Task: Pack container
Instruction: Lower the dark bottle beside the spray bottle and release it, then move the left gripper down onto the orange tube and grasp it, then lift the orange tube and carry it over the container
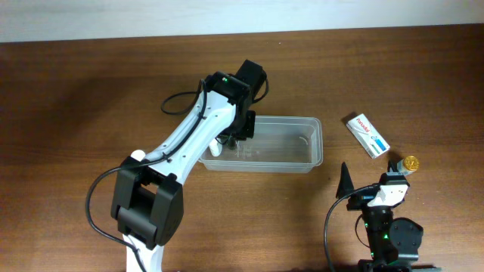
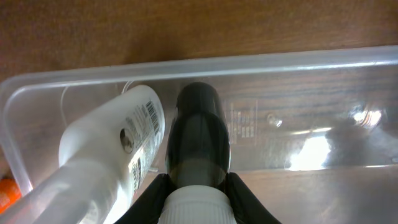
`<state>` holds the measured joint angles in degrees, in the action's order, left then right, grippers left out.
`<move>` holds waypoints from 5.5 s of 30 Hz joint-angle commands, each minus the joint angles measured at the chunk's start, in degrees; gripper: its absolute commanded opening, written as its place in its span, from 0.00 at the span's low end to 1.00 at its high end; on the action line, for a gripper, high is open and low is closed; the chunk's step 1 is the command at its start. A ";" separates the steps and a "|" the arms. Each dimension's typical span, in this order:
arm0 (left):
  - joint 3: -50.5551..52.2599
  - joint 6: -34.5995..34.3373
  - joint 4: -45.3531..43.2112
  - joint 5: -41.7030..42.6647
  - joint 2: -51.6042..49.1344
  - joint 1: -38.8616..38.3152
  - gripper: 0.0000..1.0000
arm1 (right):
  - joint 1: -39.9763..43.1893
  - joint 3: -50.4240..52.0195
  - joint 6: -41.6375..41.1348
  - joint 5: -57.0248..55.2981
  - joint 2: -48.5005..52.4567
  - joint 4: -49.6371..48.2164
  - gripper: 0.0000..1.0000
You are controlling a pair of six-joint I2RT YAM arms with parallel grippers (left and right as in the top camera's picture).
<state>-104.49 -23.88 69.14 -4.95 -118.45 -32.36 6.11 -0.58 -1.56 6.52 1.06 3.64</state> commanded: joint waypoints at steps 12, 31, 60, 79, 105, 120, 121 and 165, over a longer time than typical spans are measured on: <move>4.24 -1.84 -6.05 -0.87 1.05 -0.13 0.13 | -0.09 0.26 -0.37 -0.31 -0.15 0.37 0.98; 1.77 -1.27 -6.14 -0.87 1.07 -0.13 0.54 | -0.09 0.26 -0.37 -0.31 -0.15 0.37 0.98; -29.07 7.34 27.15 -6.73 1.07 15.87 0.99 | -0.09 0.26 -0.37 -0.31 -0.15 0.37 0.98; -20.83 14.80 27.58 -2.19 1.07 24.37 0.99 | -0.09 0.26 -0.37 -0.31 -0.15 0.37 0.98; 1.40 15.41 27.15 2.16 1.07 31.93 0.97 | -0.09 0.26 -0.37 -0.31 -0.15 0.37 0.98; 1.40 17.35 27.58 5.42 1.07 32.92 0.53 | -0.09 0.26 -0.37 -0.31 -0.15 0.37 0.98; 1.40 17.35 27.58 5.42 1.07 32.92 0.52 | -0.09 0.26 -0.37 -0.31 -0.15 0.37 0.98; 4.92 17.09 24.98 2.19 1.07 32.96 0.26 | -0.09 0.26 -0.37 -0.31 -0.15 0.37 0.98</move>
<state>-99.79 -6.94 94.63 -2.31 -118.43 0.40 6.11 -0.58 -1.52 6.52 1.06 3.64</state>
